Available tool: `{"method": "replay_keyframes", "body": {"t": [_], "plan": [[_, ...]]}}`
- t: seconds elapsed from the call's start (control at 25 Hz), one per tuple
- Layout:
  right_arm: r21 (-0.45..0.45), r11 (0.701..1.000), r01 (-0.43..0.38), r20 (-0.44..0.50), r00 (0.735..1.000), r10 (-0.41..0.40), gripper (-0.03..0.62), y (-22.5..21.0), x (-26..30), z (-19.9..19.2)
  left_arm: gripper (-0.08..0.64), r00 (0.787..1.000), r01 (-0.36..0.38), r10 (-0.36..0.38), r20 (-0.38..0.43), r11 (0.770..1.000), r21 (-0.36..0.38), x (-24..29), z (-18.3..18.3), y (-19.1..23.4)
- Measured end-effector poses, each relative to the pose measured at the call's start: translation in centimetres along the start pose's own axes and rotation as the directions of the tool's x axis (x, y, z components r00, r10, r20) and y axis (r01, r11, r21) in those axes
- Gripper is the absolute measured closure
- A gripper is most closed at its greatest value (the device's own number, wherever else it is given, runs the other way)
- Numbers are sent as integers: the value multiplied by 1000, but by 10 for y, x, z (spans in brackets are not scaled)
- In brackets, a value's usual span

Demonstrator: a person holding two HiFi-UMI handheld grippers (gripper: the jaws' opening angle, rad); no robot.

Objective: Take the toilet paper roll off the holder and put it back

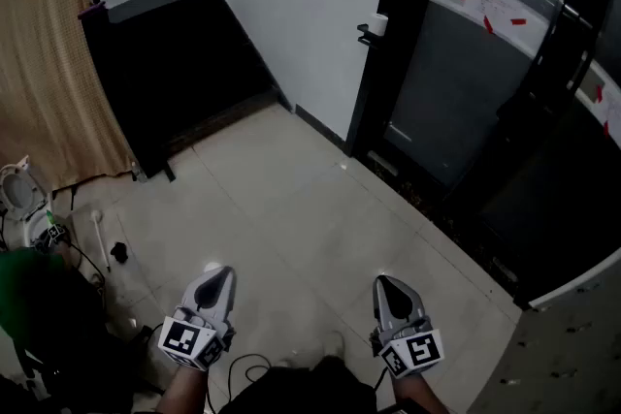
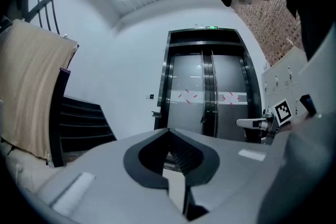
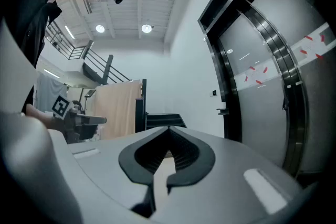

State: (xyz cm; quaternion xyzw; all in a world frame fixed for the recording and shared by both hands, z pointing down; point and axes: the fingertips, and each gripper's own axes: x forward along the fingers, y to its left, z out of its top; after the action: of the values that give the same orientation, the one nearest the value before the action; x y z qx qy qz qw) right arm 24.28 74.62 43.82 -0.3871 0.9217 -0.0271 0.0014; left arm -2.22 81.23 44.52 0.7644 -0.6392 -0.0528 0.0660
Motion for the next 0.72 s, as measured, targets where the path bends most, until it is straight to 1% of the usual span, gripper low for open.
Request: {"method": "replay_keyframes", "body": {"t": [0.12, 0.28, 0.44, 0.52, 0.72], "plan": [[-6, 1000, -7, 18, 1000, 7, 578, -17, 19, 9, 558, 1000, -7, 7, -8, 1000, 13, 20, 2, 7], [-11, 1000, -27, 52, 998, 27, 578, -44, 47, 16, 558, 1000, -14, 13, 23, 999, 44, 57, 9, 10], [11, 999, -34, 82, 996, 33, 578, -84, 82, 20, 558, 999, -15, 13, 42, 998, 64, 105, 20, 1], [6, 999, -45, 89, 995, 44, 578, -104, 98, 24, 558, 999, -21, 18, 46, 997, 73, 133, 23, -1], [3, 999, -40, 103, 994, 40, 578, -168, 123, 40, 558, 995, -26, 20, 93, 997, 68, 204, 32, -14]]}}
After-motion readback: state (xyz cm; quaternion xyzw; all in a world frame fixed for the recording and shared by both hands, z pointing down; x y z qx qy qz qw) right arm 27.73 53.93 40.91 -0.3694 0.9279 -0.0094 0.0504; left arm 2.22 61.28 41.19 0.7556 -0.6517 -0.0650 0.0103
